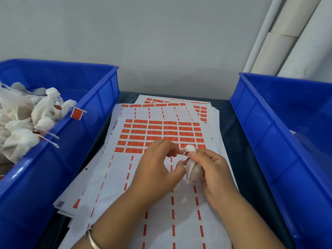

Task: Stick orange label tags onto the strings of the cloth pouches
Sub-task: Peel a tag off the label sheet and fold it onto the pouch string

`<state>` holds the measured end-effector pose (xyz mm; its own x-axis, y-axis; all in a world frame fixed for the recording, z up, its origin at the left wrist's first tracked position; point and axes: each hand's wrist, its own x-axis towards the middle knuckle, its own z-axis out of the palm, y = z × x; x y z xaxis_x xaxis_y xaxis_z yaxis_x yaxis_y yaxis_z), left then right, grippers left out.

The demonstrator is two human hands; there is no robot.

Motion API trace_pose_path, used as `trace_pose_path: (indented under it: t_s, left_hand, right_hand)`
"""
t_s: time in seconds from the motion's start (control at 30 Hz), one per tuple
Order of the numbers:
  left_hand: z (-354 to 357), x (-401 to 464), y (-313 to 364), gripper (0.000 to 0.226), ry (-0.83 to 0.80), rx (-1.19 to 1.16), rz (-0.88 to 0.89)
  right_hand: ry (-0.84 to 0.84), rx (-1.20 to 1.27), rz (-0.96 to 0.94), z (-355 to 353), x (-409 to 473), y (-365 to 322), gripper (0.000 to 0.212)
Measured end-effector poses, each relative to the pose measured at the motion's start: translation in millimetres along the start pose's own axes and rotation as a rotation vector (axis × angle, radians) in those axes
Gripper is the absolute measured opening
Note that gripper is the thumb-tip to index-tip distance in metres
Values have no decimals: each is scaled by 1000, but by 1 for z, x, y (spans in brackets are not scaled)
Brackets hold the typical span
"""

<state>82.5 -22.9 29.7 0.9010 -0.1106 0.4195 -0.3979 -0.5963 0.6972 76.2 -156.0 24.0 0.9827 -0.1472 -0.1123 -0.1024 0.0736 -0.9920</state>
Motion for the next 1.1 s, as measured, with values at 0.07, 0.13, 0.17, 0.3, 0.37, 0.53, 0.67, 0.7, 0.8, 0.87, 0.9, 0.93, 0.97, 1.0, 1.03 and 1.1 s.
trace_pose_path:
  t_s: [0.07,0.13,0.17,0.3,0.37,0.53,0.67,0.7,0.8,0.87,0.9,0.93,0.97,1.0,1.03,1.1]
  left_hand:
    - [-1,1,2,30,-7,29,37]
    - [-2,2,2,20,19,55,56]
    - [-2,3,1,18,41,66,60]
    - [-1,3,-1,19,95,90,82]
    - [0,3,-2,15,80,76,62]
    - [3,2,-3,22,-3,70,20]
    - [3,4,-4,22,-20,101,-65]
    - [3,5,-5,21,-20,109,-87]
    - [3,5,-5,15,-21,130,-126]
    - [3,5,-4,12,-30,139,-140]
    - [2,5,-4,11,-36,139,-146]
    - [2,5,-4,11,-40,140,-148]
    - [1,6,-4,10,-42,144,-147]
    - [1,6,-4,10,-42,149,-147]
    - [1,7,-5,10,-41,155,-151]
    - [2,8,-5,11,-40,168,-166]
  right_hand:
    - [-13,-5,-2,1,-1,0,11]
    - [-24,-4,-2,2,-2,0,10]
    - [-25,1,-5,3,-2,0,9]
    - [-32,27,-18,3,-2,-1,22]
    - [-33,31,-27,2,-1,0,24]
    - [-30,-1,-35,2,1,3,11]
    - [-58,-65,-80,4,2,3,28]
    - [-65,-79,-84,5,1,2,31]
    - [-81,-108,-94,4,1,3,40]
    - [-94,-107,-96,5,1,2,42]
    - [-99,-109,-95,5,1,2,40]
    - [-99,-108,-92,5,1,3,36]
    - [-92,-104,-85,5,2,4,29]
    - [-77,-95,-76,5,2,5,22]
    - [-62,-86,-69,4,2,5,17]
    - [-59,-69,-71,3,3,5,15]
